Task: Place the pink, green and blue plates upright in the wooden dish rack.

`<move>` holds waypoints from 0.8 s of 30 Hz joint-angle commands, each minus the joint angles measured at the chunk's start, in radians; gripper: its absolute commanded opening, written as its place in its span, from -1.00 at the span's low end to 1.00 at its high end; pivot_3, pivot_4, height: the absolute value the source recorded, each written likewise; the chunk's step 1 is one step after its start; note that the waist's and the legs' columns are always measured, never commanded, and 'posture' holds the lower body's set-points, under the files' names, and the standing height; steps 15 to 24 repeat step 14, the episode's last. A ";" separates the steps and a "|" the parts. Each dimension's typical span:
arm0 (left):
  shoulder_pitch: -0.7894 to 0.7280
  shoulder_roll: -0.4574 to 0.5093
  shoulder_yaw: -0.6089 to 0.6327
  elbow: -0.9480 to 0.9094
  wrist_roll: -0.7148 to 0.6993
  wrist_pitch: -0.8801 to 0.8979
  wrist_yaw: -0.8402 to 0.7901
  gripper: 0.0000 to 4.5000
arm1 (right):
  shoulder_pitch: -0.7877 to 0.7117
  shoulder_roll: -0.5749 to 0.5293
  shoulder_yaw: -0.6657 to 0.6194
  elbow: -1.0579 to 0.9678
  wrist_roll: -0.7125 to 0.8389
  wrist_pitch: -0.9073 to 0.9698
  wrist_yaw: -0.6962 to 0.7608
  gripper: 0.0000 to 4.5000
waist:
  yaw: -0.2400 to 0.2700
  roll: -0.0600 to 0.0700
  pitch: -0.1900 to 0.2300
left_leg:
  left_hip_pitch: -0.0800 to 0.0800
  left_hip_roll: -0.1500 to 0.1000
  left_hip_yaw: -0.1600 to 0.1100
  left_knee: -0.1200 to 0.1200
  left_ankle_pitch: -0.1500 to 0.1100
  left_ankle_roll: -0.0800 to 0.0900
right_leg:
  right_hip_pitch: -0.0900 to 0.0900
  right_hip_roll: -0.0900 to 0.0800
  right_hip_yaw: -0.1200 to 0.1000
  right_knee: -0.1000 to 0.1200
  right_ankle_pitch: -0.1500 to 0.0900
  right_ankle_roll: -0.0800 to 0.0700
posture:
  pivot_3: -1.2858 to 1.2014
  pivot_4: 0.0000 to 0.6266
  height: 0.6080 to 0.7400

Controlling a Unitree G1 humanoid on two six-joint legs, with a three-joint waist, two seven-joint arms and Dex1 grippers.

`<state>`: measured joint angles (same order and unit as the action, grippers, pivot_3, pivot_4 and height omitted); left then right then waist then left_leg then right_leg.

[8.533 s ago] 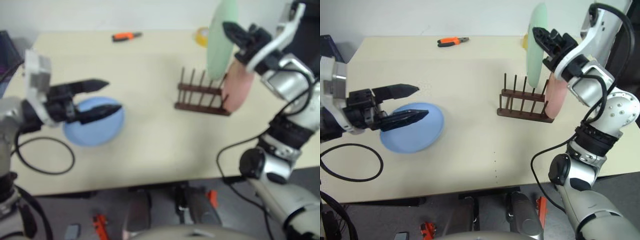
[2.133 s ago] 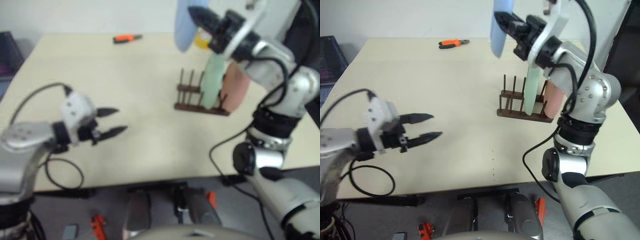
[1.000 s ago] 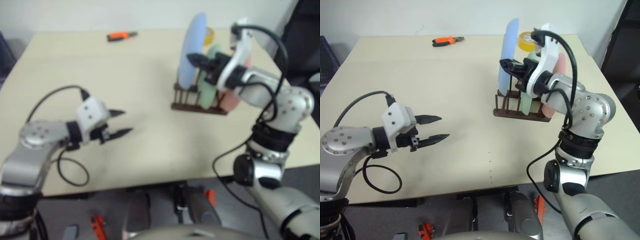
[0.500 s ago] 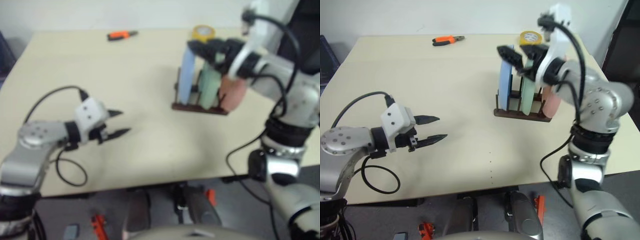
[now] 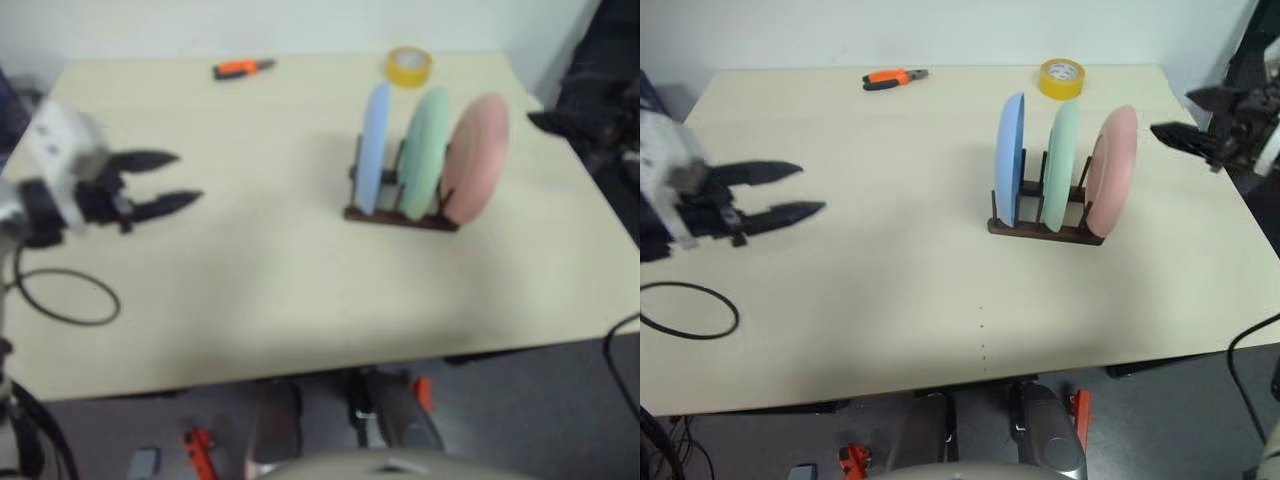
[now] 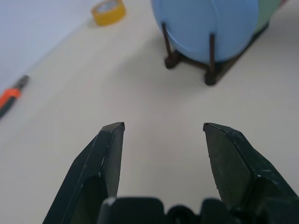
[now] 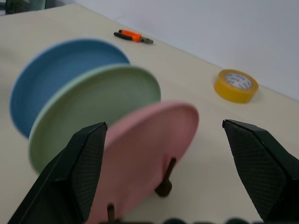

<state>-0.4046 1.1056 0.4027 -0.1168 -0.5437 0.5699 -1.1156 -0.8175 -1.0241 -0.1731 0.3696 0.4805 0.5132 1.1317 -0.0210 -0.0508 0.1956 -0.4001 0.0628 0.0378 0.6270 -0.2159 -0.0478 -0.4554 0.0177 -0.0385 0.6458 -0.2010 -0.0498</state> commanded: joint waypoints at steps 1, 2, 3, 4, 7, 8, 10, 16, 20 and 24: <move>-0.036 0.071 0.093 0.120 -0.035 0.016 -0.051 0.32 | -0.013 -0.026 -0.071 0.085 -0.007 -0.125 0.062 0.90 | -0.009 0.001 0.001 | 0.000 0.000 0.000 0.000 0.000 0.000 | 0.000 0.000 0.000 0.000 0.000 0.000 | 0.03 -0.52 1.00; -0.042 0.090 0.103 0.165 -0.029 0.008 -0.065 0.32 | -0.014 -0.018 -0.090 0.082 0.013 -0.126 0.071 0.90 | -0.012 0.003 0.002 | 0.001 0.000 0.000 0.000 0.000 0.000 | 0.000 0.000 0.000 0.001 0.000 0.000 | 0.03 -0.52 1.00; -0.047 0.107 0.110 0.198 -0.027 0.005 -0.073 0.32 | -0.017 -0.008 -0.108 0.081 0.033 -0.126 0.082 0.90 | -0.014 0.004 0.002 | 0.001 0.000 0.000 0.000 0.000 0.000 | 0.000 0.000 0.000 0.001 0.000 0.000 | 0.03 -0.52 1.00; -0.051 0.125 0.118 0.229 -0.026 0.001 -0.086 0.32 | -0.018 0.001 -0.118 0.067 0.047 -0.118 0.085 0.90 | -0.015 0.005 0.003 | 0.001 0.000 0.000 0.000 0.000 0.000 | 0.000 0.000 0.000 0.001 0.000 0.000 | 0.03 -0.52 1.00; -0.024 0.172 0.144 0.224 -0.026 0.012 -0.114 0.32 | -0.005 0.012 -0.117 0.026 0.062 -0.099 0.112 0.90 | -0.014 0.005 0.003 | 0.001 0.001 0.000 0.000 0.000 0.000 | 0.000 0.001 0.000 0.002 0.000 0.000 | 0.03 -0.52 1.00; -0.005 0.176 0.163 0.208 -0.031 0.020 -0.122 0.32 | 0.008 0.013 -0.116 0.011 0.063 -0.100 0.120 0.90 | -0.014 0.005 0.003 | 0.001 0.001 0.000 0.000 0.000 0.000 | 0.000 0.001 0.000 0.001 0.000 0.000 | 0.03 -0.52 1.00; 0.037 0.175 0.214 0.179 -0.045 0.053 -0.124 0.32 | 0.040 0.018 -0.129 -0.026 0.084 -0.075 0.121 0.90 | -0.012 0.005 0.003 | 0.000 0.001 0.001 -0.001 0.000 -0.001 | -0.001 0.000 0.000 0.001 0.000 0.000 | 0.03 -0.52 1.00; 0.137 0.184 0.325 0.101 -0.047 0.145 -0.125 0.32 | 0.122 0.014 -0.146 -0.129 0.118 0.021 0.082 0.90 | -0.009 0.006 0.003 | 0.000 0.001 0.002 0.000 -0.001 -0.002 | -0.001 -0.001 0.001 0.000 0.000 0.000 | 0.03 -0.52 1.00; 0.137 0.184 0.325 0.101 -0.047 0.145 -0.125 0.32 | 0.122 0.014 -0.146 -0.129 0.118 0.021 0.082 0.90 | -0.009 0.006 0.003 | 0.000 0.001 0.002 0.000 -0.001 -0.002 | -0.001 -0.001 0.001 0.000 0.000 0.000 | 0.03 -0.52 1.00; 0.137 0.184 0.325 0.101 -0.047 0.145 -0.125 0.32 | 0.122 0.014 -0.146 -0.129 0.118 0.021 0.082 0.90 | -0.009 0.006 0.003 | 0.000 0.001 0.002 0.000 -0.001 -0.002 | -0.001 -0.001 0.001 0.000 0.000 0.000 | 0.03 -0.52 1.00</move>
